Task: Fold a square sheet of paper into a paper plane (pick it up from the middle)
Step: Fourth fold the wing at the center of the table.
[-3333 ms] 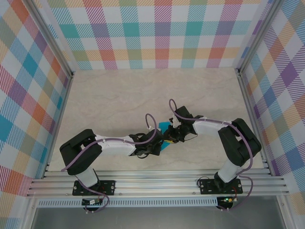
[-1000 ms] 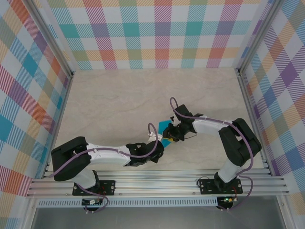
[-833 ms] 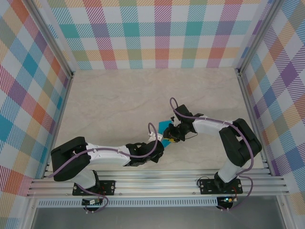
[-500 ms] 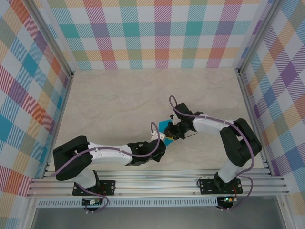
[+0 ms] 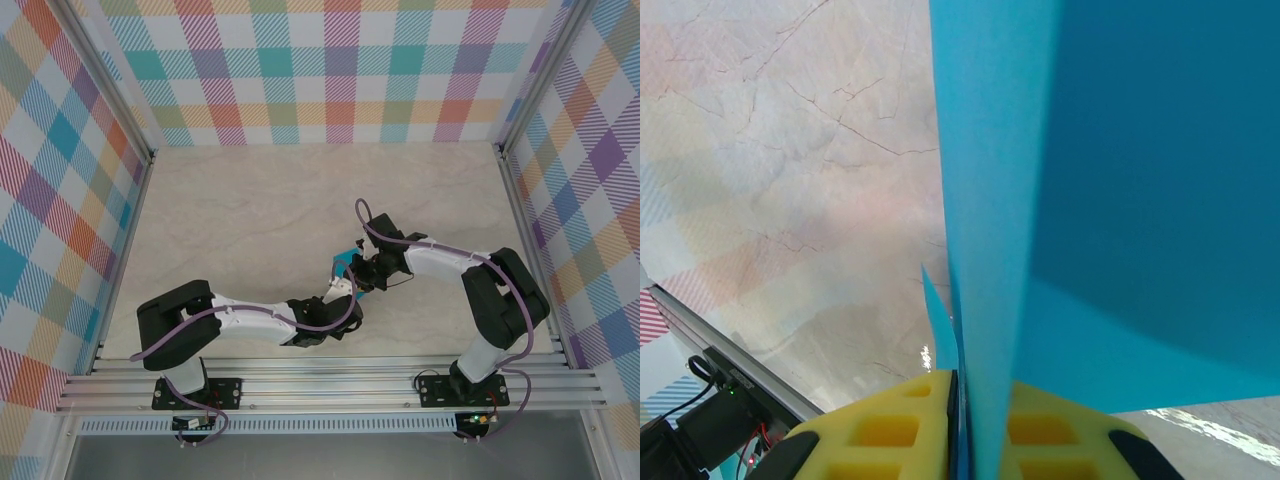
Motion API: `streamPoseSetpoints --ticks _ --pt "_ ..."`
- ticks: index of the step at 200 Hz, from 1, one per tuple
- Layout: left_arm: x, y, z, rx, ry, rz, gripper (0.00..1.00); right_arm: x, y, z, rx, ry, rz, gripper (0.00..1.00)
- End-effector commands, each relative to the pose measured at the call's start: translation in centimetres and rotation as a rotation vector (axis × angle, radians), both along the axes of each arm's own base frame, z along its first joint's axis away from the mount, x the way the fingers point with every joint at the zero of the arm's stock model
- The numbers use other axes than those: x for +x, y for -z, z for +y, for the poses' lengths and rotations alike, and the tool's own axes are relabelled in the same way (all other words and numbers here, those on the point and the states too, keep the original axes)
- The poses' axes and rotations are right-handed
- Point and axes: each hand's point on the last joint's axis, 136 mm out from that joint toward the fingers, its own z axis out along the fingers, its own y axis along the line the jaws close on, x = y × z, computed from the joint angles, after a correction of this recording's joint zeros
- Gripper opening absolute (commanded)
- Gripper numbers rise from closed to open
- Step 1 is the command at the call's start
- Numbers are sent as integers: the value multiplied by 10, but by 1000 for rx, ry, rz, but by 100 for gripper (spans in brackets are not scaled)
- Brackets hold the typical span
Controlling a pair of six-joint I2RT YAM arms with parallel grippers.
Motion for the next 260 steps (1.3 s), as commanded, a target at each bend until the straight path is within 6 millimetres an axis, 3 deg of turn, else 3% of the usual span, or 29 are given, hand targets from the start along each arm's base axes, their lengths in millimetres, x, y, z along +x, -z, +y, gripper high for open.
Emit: streamPoseSetpoints --ticks 1,54,87,152,206,260 --pt "2 -3 0 28 -22 -41 31 0 -8 5 24 -21 2 13" --pt "2 -5 -2 25 -14 -54 17 1 -10 7 28 -24 2 15" --pt "1 -3 -1 27 -11 -52 11 2 -10 3 10 -18 -5 21" --pt "-2 -1 1 -42 -21 -23 8 4 -11 -6 -27 -14 -20 29" --pt "-3 1 0 -218 12 80 8 3 -28 -11 -13 -10 -81 51" --pt "-4 2 -1 -322 41 163 8 -4 -38 -17 3 -8 -119 56"
